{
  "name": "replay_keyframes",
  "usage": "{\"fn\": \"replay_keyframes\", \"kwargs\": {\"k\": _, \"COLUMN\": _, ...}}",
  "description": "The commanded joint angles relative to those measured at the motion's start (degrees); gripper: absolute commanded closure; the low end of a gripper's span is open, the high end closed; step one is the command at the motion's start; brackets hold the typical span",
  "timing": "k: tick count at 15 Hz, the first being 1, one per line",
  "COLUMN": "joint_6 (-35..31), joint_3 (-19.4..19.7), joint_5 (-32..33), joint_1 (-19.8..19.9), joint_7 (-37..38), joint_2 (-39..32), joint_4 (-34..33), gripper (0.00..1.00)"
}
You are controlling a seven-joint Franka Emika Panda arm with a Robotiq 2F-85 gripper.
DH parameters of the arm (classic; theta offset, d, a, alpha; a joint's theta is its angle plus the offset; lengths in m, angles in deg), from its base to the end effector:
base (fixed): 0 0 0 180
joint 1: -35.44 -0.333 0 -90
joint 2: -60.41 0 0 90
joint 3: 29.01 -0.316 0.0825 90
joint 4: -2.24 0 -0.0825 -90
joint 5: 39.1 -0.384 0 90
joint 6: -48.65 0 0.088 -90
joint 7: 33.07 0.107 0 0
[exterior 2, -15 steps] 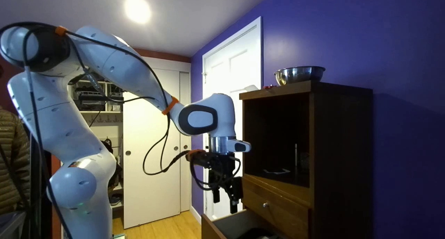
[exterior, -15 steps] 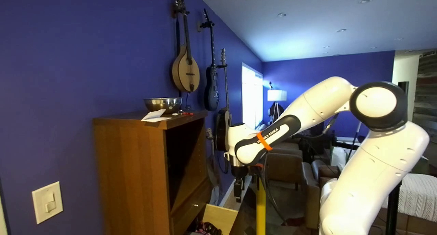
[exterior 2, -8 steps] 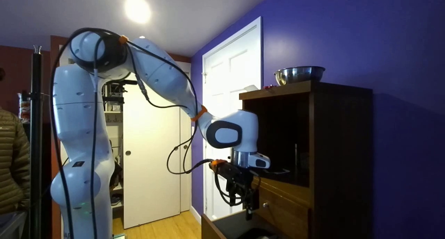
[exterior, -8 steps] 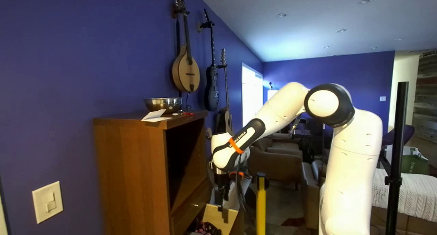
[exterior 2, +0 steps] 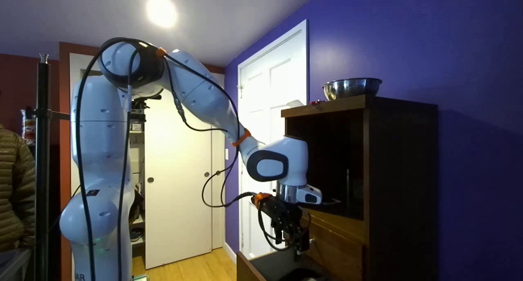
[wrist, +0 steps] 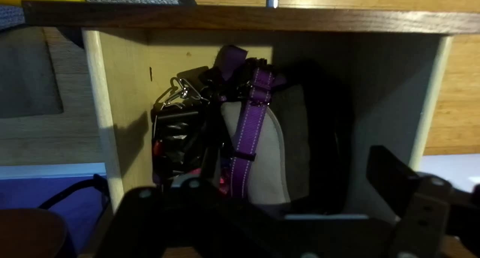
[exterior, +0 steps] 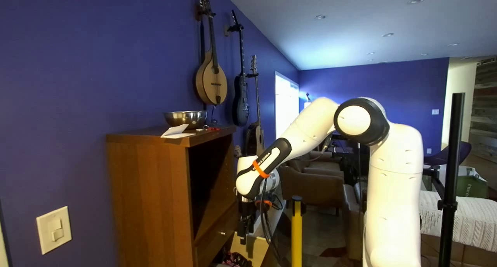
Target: Pick up the chain with pink straps from the open drawer and put it on the first brown shelf
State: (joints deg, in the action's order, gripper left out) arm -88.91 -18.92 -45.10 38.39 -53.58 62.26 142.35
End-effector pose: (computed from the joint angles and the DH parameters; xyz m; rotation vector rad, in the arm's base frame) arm 0.4641 -0.1065 0.3116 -3.0642 -0.0808 -0.0146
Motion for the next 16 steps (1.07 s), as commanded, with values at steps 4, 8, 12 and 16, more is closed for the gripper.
{"fn": "replay_keyframes", "kwargs": {"k": 4, "joint_6": -18.14, "joint_3": -3.07, "joint_5": -8.16, "joint_1": 0.96, "joint_7": 10.80, "joint_2": -8.97, "joint_4": 4.78, "gripper": 0.00}}
{"fn": "replay_keyframes", "kwargs": {"k": 8, "joint_6": -27.94, "joint_3": -8.68, "joint_5": -15.47, "joint_1": 3.61, "joint_7": 3.50, "joint_2": -16.14, "joint_4": 3.45, "gripper": 0.00}}
{"fn": "replay_keyframes", "kwargs": {"k": 12, "joint_6": -33.39, "joint_3": -10.61, "joint_5": -17.32, "joint_1": 5.33, "joint_7": -2.07, "joint_2": -22.43, "joint_4": 1.43, "gripper": 0.00}}
{"fn": "replay_keyframes", "kwargs": {"k": 16, "joint_6": -41.42, "joint_3": -15.39, "joint_5": -19.44, "joint_1": 9.50, "joint_7": -3.17, "joint_2": -28.60, "joint_4": -1.33, "gripper": 0.00}}
